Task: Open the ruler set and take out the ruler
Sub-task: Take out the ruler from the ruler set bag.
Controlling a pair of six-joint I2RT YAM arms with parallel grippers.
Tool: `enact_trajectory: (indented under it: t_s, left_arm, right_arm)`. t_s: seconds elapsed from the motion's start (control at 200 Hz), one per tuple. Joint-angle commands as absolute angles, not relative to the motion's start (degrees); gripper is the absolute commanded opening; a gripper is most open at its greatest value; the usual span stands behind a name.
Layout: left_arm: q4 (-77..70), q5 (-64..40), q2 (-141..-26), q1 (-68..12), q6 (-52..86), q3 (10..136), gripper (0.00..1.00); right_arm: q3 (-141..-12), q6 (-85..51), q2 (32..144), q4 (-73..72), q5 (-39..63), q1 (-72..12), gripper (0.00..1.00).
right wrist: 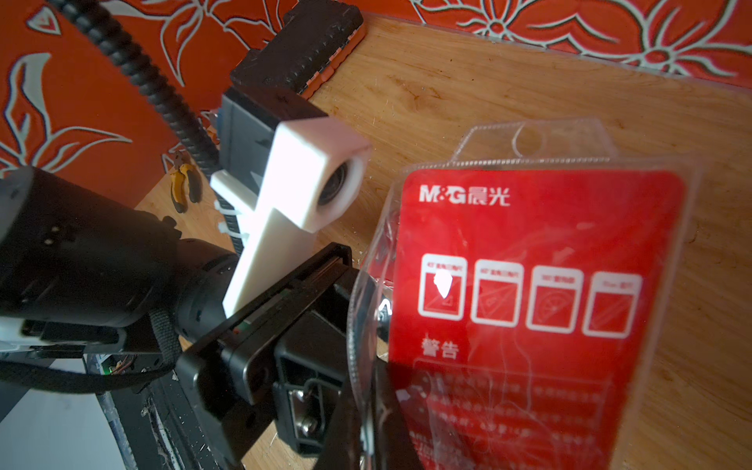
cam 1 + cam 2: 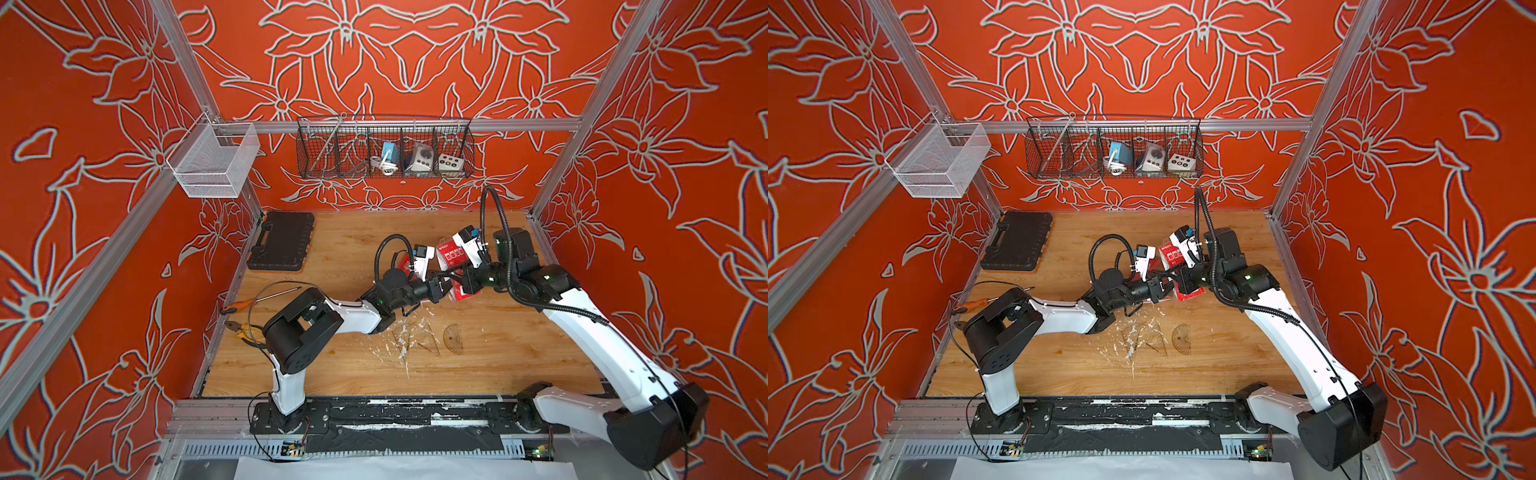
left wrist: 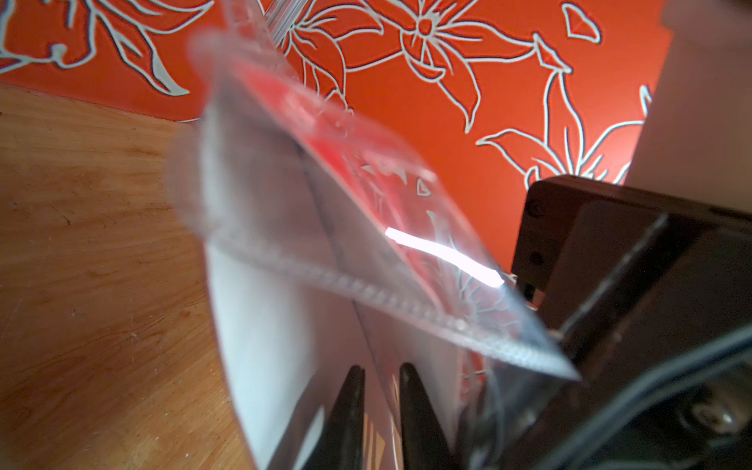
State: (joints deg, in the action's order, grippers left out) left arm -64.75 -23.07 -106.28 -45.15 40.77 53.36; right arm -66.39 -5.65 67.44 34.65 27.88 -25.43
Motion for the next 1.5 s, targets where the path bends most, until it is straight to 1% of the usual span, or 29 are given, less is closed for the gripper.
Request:
enact_trajectory:
  t_s: [0.0,0.05,0.115,0.19,0.355,0.51,0.565,0.63,0.761,0.786,0.836,0.871,1.211,1.366,1.496]
  left_arm:
    - [-70.6,-25.06,-105.73,-46.33,39.65,56.12,0.2]
    - [-70.32,-25.05,-105.73,-46.29,39.47,56.25,0.22]
    - [-70.19,-24.97,-105.56,-46.32,39.2,56.29,0.2]
    - [-69.27,-24.64,-105.32,-46.32,38.66,56.55,0.19]
    - [-65.96,-24.97,-105.21,-46.34,37.99,58.33,0.28]
    - [-62.91,-25.18,-105.58,-46.31,38.15,60.37,0.29]
    - [-63.82,-25.14,-105.73,-46.29,38.49,60.39,0.27]
    - [-64.92,-24.97,-105.82,-46.26,39.01,60.29,0.23]
    - [-68.47,-24.46,-105.66,-46.25,40.1,59.63,0.22]
    - [-69.56,-24.35,-105.59,-46.17,40.32,59.36,0.2]
    - [-70.86,-24.17,-105.33,-46.19,40.58,58.9,0.13]
    - [-71.06,-24.27,-105.19,-46.13,40.54,58.93,0.1]
    - [-68.67,-24.79,-103.63,-46.15,38.41,59.06,0.19]
    - [-68.23,-26.12,-103.96,-46.19,37.76,59.53,0.2]
    - [-67.35,-27.06,-104.16,-46.19,37.27,59.94,0.07]
  right_arm:
    - [-66.79,-4.61,68.72,37.09,29.11,-26.54,0.0]
    - [-66.88,-4.6,68.81,37.17,29.28,-26.54,0.0]
    - [-66.77,-4.58,68.91,37.27,29.41,-26.54,0.0]
    - [-66.62,-4.58,68.99,37.33,29.44,-26.52,0.0]
    - [-65.9,-4.54,69.12,37.35,29.79,-26.54,0.0]
    - [-65.74,-4.26,69.09,37.35,30.23,-26.67,0.0]
    - [-65.66,-4.27,69.14,37.5,30.33,-26.7,0.0]
    - [-65.61,-4.05,69.0,37.74,30.42,-26.71,0.0]
    - [-65.4,-3.85,68.33,38.37,30.57,-26.72,0.0]
    - [-65.39,-3.86,68.18,38.56,30.37,-26.7,0.0]
    - [-65.31,-3.7,67.86,38.99,29.9,-26.66,0.0]
    - [-65.27,-3.6,67.7,39.2,29.8,-26.71,0.0]
    - [-65.28,-3.99,67.26,39.39,30.77,-26.72,0.0]
    - [-65.48,-4.05,66.76,39.17,32.11,-26.7,0.0]
    - [-65.38,-3.96,65.94,39.42,32.15,-26.64,0.0]
